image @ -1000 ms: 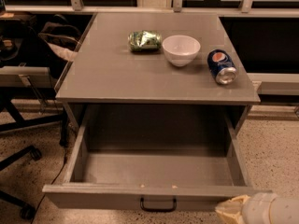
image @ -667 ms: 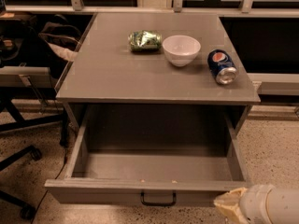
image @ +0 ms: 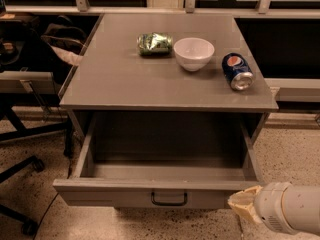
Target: Close top drawer
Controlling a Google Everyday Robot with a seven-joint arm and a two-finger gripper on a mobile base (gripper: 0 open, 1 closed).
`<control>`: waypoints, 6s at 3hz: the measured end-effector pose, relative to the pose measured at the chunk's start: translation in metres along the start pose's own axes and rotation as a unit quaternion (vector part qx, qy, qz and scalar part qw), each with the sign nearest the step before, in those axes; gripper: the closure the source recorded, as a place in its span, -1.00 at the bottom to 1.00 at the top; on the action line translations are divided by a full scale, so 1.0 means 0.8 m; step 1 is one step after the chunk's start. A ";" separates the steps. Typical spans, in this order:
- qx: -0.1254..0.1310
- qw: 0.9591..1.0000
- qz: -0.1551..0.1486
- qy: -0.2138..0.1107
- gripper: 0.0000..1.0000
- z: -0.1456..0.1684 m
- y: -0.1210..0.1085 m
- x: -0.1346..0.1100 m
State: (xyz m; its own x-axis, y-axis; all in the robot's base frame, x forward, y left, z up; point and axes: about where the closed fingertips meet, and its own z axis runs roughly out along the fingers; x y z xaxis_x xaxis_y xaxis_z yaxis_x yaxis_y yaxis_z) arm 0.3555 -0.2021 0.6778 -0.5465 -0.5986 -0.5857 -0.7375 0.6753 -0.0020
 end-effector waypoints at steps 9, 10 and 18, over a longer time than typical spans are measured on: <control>0.070 0.995 0.064 -0.018 1.00 0.008 -0.096 -0.048; 0.059 0.996 0.071 -0.009 1.00 0.028 -0.087 -0.036; 0.097 0.994 0.043 -0.021 1.00 0.057 -0.117 -0.116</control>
Offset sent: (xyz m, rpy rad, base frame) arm 0.1383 0.0059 0.0557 0.0356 -0.0564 -0.0405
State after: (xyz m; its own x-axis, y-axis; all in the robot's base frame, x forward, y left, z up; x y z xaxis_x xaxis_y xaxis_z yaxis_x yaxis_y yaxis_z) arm 0.4932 -0.1898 0.6958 -0.5833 -0.5194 -0.6245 -0.5968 0.7956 -0.1043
